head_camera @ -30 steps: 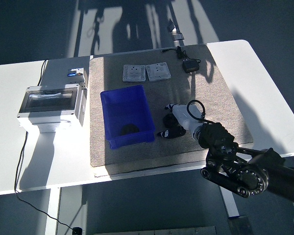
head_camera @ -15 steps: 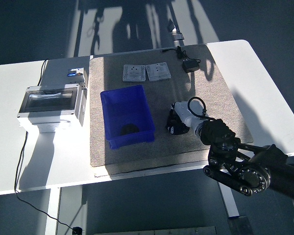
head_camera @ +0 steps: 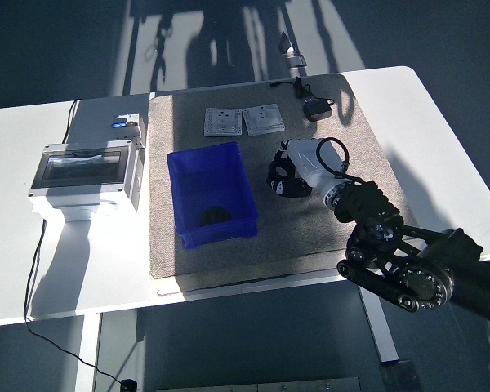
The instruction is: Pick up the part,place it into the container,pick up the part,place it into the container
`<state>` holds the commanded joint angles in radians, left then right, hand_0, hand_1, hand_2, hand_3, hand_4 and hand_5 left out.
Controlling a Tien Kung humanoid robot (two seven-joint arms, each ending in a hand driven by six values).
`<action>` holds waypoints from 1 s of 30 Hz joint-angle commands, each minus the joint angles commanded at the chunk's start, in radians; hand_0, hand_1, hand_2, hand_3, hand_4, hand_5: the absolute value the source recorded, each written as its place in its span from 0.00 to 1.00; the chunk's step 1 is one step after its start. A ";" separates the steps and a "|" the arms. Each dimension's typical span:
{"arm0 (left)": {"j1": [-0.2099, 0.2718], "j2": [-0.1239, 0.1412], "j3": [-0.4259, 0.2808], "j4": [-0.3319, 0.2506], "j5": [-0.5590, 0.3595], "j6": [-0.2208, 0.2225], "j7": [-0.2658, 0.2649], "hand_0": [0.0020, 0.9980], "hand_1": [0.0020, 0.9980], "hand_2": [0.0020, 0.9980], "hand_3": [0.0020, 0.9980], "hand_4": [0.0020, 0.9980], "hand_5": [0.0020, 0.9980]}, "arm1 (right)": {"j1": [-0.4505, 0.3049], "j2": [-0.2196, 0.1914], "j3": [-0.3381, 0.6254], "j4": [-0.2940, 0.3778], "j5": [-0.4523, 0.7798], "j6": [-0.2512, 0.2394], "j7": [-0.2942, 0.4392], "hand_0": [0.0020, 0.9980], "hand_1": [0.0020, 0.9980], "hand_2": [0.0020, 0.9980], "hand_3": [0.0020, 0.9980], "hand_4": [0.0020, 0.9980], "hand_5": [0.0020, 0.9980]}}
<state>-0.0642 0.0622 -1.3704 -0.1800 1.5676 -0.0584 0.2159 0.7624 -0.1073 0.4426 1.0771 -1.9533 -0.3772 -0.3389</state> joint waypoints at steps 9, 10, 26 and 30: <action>-0.003 0.004 -0.006 0.000 0.001 0.002 -0.004 0.70 0.69 0.66 0.43 0.83 1.00 | 0.071 0.050 -0.086 0.039 0.110 -0.047 0.207 0.53 0.30 0.44 0.62 0.06 0.00; -0.003 0.004 -0.007 0.000 0.001 0.002 -0.005 0.70 0.69 0.66 0.43 0.83 1.00 | 0.072 0.053 -0.098 0.035 0.108 -0.030 0.220 0.53 0.30 0.44 0.62 0.06 0.00; -0.007 0.012 -0.017 0.000 0.004 -0.002 -0.006 0.70 0.69 0.66 0.42 0.83 1.00 | 0.052 0.071 -0.098 -0.005 -0.010 0.022 0.228 1.00 1.00 0.94 0.88 0.50 0.27; -0.007 0.012 -0.021 0.000 0.010 -0.005 -0.003 0.70 0.69 0.66 0.41 0.83 1.00 | 0.047 0.063 -0.087 0.015 -0.034 0.035 0.225 1.00 1.00 0.95 0.88 0.52 0.27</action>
<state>-0.0708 0.0745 -1.3911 -0.1800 1.5774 -0.0635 0.2130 0.8096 -0.0441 0.3555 1.0923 -1.9877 -0.3422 -0.1137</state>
